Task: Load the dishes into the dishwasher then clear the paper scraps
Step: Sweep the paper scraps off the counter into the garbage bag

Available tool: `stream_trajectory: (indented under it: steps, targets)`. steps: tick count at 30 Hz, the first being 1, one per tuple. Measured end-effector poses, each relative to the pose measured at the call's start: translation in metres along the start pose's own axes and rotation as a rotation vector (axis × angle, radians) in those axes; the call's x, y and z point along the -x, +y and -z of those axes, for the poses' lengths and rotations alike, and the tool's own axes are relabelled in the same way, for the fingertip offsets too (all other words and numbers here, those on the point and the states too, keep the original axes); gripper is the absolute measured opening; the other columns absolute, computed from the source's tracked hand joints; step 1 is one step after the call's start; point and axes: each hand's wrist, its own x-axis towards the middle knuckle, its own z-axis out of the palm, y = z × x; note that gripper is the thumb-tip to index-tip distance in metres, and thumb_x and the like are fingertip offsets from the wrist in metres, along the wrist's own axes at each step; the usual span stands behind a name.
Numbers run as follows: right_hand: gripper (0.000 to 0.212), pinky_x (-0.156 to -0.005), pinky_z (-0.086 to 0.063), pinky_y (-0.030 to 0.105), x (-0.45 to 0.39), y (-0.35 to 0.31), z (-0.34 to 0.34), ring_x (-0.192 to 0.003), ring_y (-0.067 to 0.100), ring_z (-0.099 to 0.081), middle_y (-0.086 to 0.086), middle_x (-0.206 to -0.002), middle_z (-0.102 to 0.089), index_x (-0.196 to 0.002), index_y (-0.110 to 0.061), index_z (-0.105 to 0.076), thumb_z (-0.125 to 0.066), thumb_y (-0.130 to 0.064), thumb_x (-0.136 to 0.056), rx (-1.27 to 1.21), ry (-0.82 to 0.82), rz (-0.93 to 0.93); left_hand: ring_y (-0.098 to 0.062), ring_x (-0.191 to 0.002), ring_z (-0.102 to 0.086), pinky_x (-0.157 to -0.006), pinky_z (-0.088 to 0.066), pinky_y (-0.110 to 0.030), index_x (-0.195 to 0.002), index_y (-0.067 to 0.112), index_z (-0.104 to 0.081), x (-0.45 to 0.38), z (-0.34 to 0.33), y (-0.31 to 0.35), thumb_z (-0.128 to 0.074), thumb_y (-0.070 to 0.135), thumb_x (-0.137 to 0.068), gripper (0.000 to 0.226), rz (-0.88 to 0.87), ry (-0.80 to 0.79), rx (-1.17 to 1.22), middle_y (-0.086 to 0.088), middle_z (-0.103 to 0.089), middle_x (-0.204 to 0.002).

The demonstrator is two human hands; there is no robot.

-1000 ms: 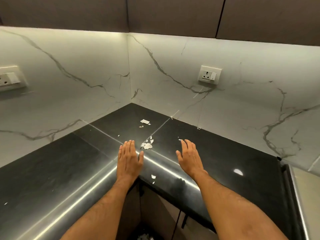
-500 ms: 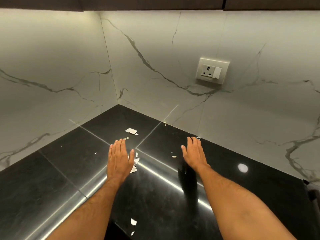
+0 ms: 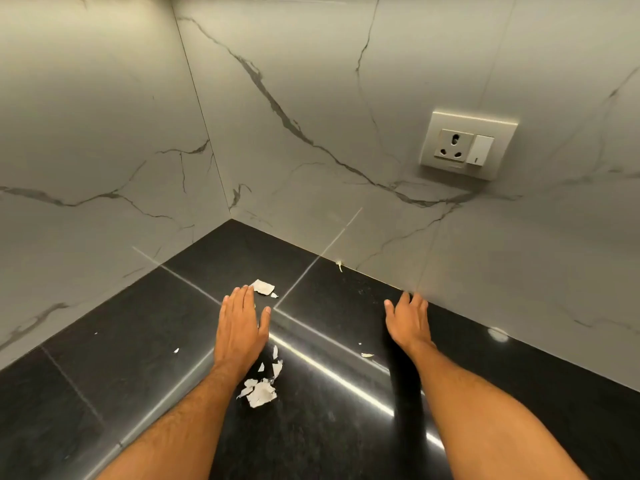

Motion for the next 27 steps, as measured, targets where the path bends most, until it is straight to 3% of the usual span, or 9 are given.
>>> stream_trajectory:
  steps: [4,8,14,20,27]
  targets:
    - [0.061,-0.121,-0.024,0.050,0.006,-0.029,-0.029,-0.141,0.040,-0.030,0.027,-0.149,-0.039,-0.140,0.004,-0.048,-0.041,-0.046,-0.105,0.002,0.025,0.066,-0.024,-0.147,-0.032,-0.125,-0.017,-0.043,-0.151,0.005,-0.036,-0.018,-0.014,-0.009,-0.047,0.039,-0.102,0.060,-0.016,-0.028,0.009,-0.011,-0.042,-0.153]
    - [0.067,-0.126,-0.016,0.046,0.010,-0.072,-0.047,-0.153,0.034,-0.012,0.019,-0.163,-0.021,-0.155,-0.003,-0.030,-0.034,-0.049,-0.106,-0.052,-0.067,0.203,-0.022,-0.149,-0.028,-0.126,-0.014,-0.041,-0.152,0.006,-0.034,-0.036,-0.026,-0.021,-0.044,0.040,-0.103,0.060,-0.028,-0.064,0.073,-0.009,-0.039,-0.155]
    - [0.072,-0.126,-0.017,0.048,-0.020,-0.116,-0.061,-0.156,0.030,-0.003,0.014,-0.168,-0.005,-0.161,-0.011,-0.014,-0.035,-0.052,-0.106,-0.074,-0.141,0.277,-0.018,-0.151,-0.022,-0.126,-0.009,-0.037,-0.155,0.007,-0.030,-0.062,-0.039,-0.040,-0.043,0.042,-0.104,0.063,-0.057,-0.108,0.135,-0.006,-0.035,-0.158]
    - [0.074,-0.127,-0.009,0.047,-0.052,-0.140,-0.075,-0.156,0.034,-0.004,0.016,-0.168,-0.006,-0.161,-0.009,-0.013,-0.030,-0.055,-0.106,0.045,-0.105,0.292,-0.015,-0.153,-0.014,-0.126,-0.005,-0.034,-0.158,0.011,-0.024,-0.091,-0.057,-0.060,-0.040,0.045,-0.104,0.065,-0.080,-0.184,0.177,-0.003,-0.027,-0.163]
    - [0.075,-0.126,-0.017,0.045,-0.062,-0.154,-0.084,-0.152,0.028,-0.015,0.014,-0.161,-0.023,-0.158,-0.005,-0.023,-0.029,-0.057,-0.105,0.049,-0.125,0.387,-0.011,-0.154,-0.007,-0.126,-0.002,-0.031,-0.158,0.015,-0.025,-0.101,-0.073,-0.065,-0.037,0.049,-0.105,0.064,-0.094,-0.298,0.228,0.000,-0.021,-0.166]
